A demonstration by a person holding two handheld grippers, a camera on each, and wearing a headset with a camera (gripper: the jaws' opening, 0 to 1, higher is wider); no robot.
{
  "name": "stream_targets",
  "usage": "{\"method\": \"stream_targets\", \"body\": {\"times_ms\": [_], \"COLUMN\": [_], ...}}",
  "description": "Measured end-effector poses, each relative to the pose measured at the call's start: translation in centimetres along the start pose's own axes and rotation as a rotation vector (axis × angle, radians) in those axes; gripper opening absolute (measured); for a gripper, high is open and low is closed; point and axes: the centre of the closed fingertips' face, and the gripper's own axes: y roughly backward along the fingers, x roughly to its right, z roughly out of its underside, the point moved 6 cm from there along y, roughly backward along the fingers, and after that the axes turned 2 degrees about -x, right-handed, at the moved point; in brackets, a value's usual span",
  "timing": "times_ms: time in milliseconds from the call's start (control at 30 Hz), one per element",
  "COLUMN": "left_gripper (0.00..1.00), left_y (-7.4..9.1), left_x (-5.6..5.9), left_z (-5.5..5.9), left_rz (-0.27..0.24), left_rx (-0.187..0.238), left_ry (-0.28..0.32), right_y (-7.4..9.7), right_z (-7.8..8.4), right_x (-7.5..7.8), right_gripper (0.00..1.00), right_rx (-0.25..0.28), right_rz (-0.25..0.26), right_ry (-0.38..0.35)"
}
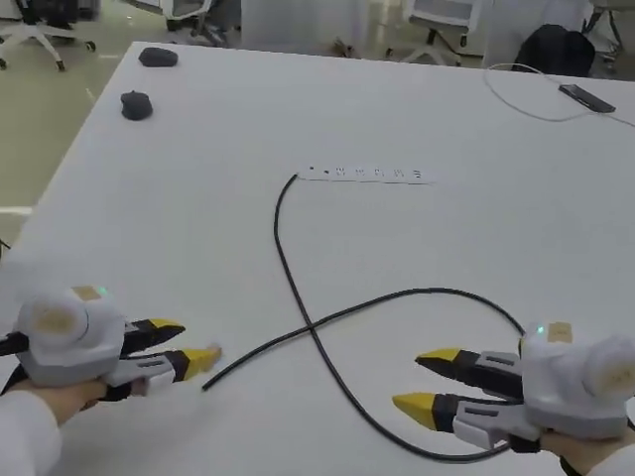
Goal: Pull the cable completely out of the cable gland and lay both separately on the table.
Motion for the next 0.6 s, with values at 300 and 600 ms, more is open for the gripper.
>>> {"method": "stream_targets", "body": {"times_ms": [300,600], "left_gripper": [0.66,0.75], "left_y": [7.6,13.5], "left_x": [1.6,3.2], "left_z": [-0.9,-0.3], "left_rz": [-0.021,-0.067], "left_rx": [-0.011,-0.003], "left_ry": [0.046,0.112], "right_y": [3.2,6.7], "right_z": [0.5,2.0], "right_x": [0.0,-0.7], "right_gripper": [0.49,0.55], "right_rx": [-0.042,-0.045], "right_rz": [0.031,0.067], "right_ry": [-0.074,-0.184]}}
